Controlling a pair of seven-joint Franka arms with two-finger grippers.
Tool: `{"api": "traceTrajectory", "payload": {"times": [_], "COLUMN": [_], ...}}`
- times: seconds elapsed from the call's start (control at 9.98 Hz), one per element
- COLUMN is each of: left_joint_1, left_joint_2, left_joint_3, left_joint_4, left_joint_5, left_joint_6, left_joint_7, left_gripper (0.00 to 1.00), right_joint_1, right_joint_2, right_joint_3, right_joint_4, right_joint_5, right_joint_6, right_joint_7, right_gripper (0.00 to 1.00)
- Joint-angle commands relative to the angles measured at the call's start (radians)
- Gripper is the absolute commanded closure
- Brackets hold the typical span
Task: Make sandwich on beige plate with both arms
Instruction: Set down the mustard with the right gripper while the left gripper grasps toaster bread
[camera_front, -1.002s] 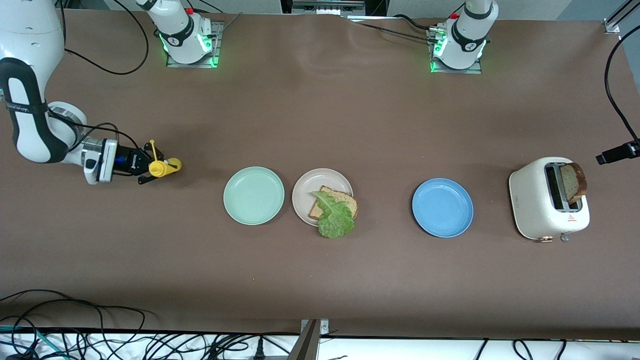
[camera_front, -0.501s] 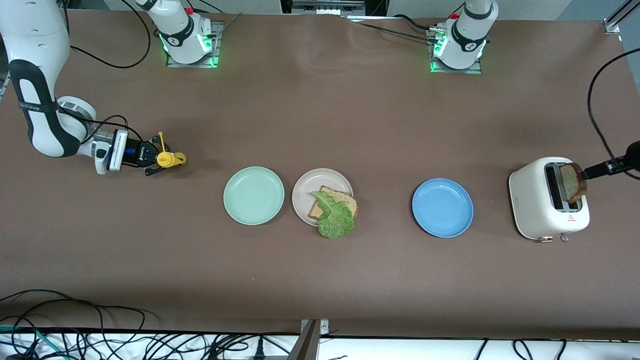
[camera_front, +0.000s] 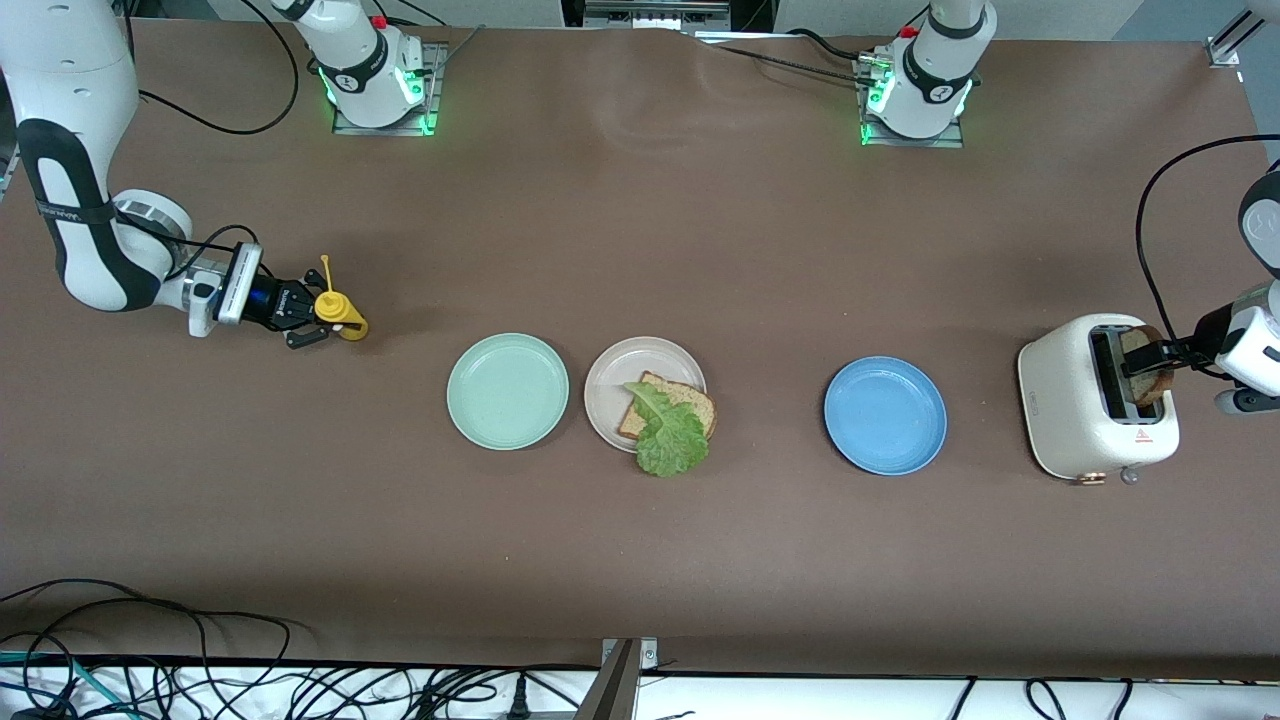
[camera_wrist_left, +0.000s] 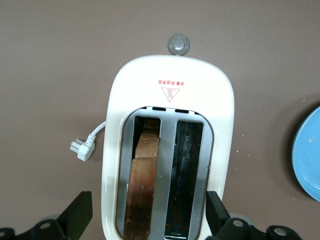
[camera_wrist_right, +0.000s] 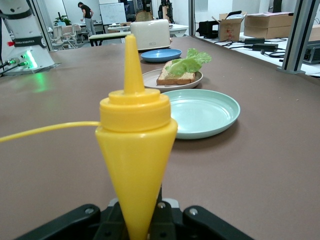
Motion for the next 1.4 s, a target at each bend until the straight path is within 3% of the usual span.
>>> {"api": "traceTrajectory", "payload": {"times": [0.0,0.2,0.3,0.4,0.5,0.8,0.9,1.0,1.3], "left_joint_1": [0.007,0.021,0.021,0.021,0.021,0.012,0.008,0.007,-0.024], "left_joint_2": [0.01,0.012,0.012,0.011,0.003,-0.061,-0.092,-0.127,-0.236], "left_joint_3": [0.001,0.001,0.001,0.001,0.001,-0.001,-0.002,-0.004,-0.008], "left_joint_4": [-0.007,-0.021,-0.024,-0.024,-0.022,-0.021,-0.019,-0.018,-0.004], "left_joint_5": [0.018,0.017,0.018,0.018,0.02,0.02,0.02,0.02,0.02], "left_joint_6": [0.013,0.011,0.01,0.008,-0.001,-0.053,-0.077,-0.099,-0.199], "left_joint_7": [0.048,0.113,0.113,0.113,0.111,0.105,0.105,0.107,0.107], "left_gripper": [0.27,0.62,0.83,1.0,1.0,1.0,1.0,1.0,1.0], "right_joint_1": [-0.027,-0.028,-0.031,-0.031,-0.034,-0.056,-0.074,-0.095,-0.178], "right_joint_2": [0.013,0.013,0.013,0.011,0.013,0.028,0.028,0.029,0.026], "right_joint_3": [0.01,0.012,0.012,0.012,0.012,0.013,0.013,0.013,0.012], "right_joint_4": [-0.016,-0.016,-0.016,-0.016,-0.014,-0.011,-0.008,-0.005,0.083], "right_joint_5": [0.041,0.057,0.064,0.069,0.068,0.063,0.058,0.046,-0.104], "right_joint_6": [-0.038,-0.047,-0.061,-0.061,-0.061,-0.062,-0.062,-0.062,-0.062], "right_joint_7": [-0.057,-0.055,-0.045,-0.04,-0.029,-0.028,-0.026,-0.026,0.067], "right_gripper": [1.0,1.0,0.92,0.52,0.4,0.28,0.06,0.0,0.0]}}
